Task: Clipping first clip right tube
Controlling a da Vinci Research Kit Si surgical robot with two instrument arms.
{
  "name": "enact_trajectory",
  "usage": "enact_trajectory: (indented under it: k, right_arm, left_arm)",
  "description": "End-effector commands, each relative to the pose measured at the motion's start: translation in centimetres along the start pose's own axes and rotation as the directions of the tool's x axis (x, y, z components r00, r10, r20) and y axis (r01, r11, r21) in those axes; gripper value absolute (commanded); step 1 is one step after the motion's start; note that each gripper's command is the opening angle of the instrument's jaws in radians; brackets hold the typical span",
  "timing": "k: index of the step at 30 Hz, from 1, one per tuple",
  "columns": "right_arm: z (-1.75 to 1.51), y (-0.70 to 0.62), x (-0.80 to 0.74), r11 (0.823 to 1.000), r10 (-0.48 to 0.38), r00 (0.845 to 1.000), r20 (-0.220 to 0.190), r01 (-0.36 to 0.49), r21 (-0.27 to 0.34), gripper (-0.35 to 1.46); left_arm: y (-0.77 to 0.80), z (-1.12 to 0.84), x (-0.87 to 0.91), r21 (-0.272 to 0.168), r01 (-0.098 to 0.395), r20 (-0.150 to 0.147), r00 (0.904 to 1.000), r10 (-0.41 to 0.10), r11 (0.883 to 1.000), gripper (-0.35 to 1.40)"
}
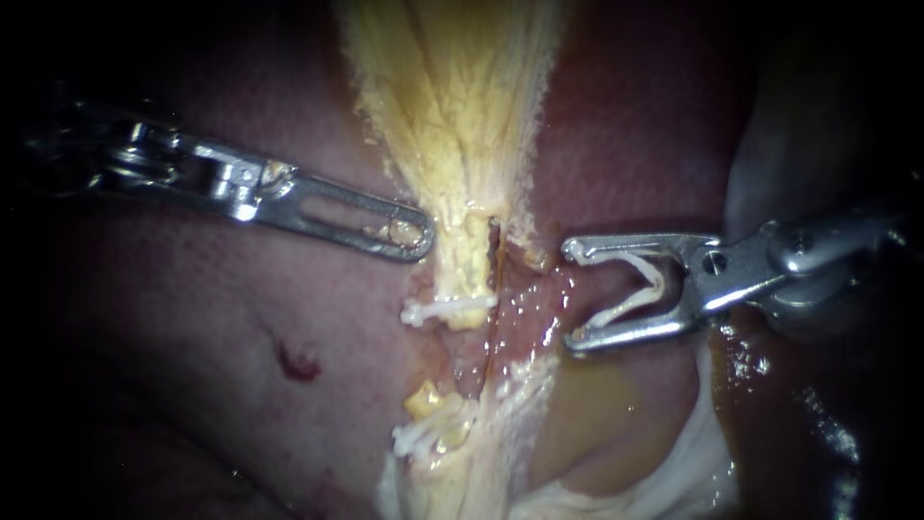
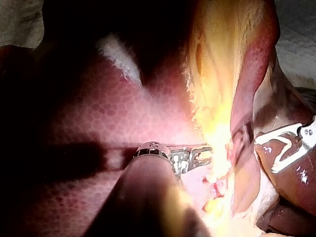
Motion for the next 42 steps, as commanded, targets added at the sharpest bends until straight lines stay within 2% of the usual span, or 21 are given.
enact_trajectory:
  k: [1, 3, 6, 11, 13, 20, 24, 28, 34, 38, 42]
  right_arm:
    - [0.0, 0.0, 0.0, 1.0, 0.0, 1.0, 0.0, 0.0, 0.0, 0.5]
    - [0.0, 0.0, 0.0, 1.0, 0.0, 1.0, 0.0, 0.0, 0.0, 0.5]
    - [0.01, 0.0, 0.0, 1.0, 0.0, 1.0, 0.0, 0.0, 0.0, 0.5]
    - [0.01, 0.0, 0.0, 1.0, 0.0, 1.0, 0.0, 0.0, 0.0, 0.5]
    - [0.01, 0.0, 0.0, 1.0, 0.0, 1.0, 0.0, 0.0, -0.001, 0.5]
    - [0.05, 0.0, 0.0, 1.0, 0.0, 1.0, 0.0, 0.0, 0.001, 0.5]
    - [0.15, 0.0, -0.07, 1.0, -0.005, 1.0, 0.0, 0.005, 0.011, 0.5]
    - [0.33, -0.02, -0.21, 1.0, -0.003, 1.0, 0.001, 0.003, 0.022, 0.5]
    - [0.67, -0.02, -0.5, 0.999, 0.025, 1.0, 0.005, -0.025, 0.045, 0.5]
    - [0.88, 0.03, -0.69, 0.998, 0.051, 0.999, 0.01, -0.051, 0.046, 0.5]
    - [1.02, 0.09, -0.8, 0.994, 0.088, 0.996, 0.006, -0.088, 0.069, 0.5]
  left_arm:
    - [-0.02, -0.07, -0.01, 0.003, 0.0, -0.002, 1.0, 0.0, 1.0, -0.35]
    - [-0.05, -0.17, -0.03, 0.01, 0.002, -0.009, 1.0, -0.002, 1.0, -0.35]
    - [-0.12, -0.42, -0.11, 0.0, 0.007, 0.002, 1.0, -0.007, 1.0, -0.35]
    - [-0.18, -0.84, -0.26, -0.011, 0.026, 0.04, 0.9989, -0.025, 1.0, -0.35]
    - [-0.17, -0.91, -0.28, -0.011, 0.027, 0.044, 0.9987, -0.027, 1.0, -0.35]
    - [-0.17, -0.92, -0.26, -0.012, 0.028, 0.046, 0.9986, -0.027, 1.0, -0.35]
    - [-0.18, -0.93, -0.26, -0.012, 0.028, 0.046, 0.9986, -0.027, 1.0, -0.35]
    - [-0.19, -0.93, -0.25, -0.013, 0.028, 0.046, 0.9985, -0.028, 1.0, -0.35]
    - [-0.21, -0.93, -0.25, -0.013, 0.029, 0.047, 0.9985, -0.028, 0.999, -0.35]
    - [-0.21, -0.92, -0.24, -0.014, 0.029, 0.048, 0.9985, -0.028, 0.999, -0.35]
    - [-0.21, -0.92, -0.23, -0.014, 0.028, 0.048, 0.9984, -0.028, 0.999, -0.35]
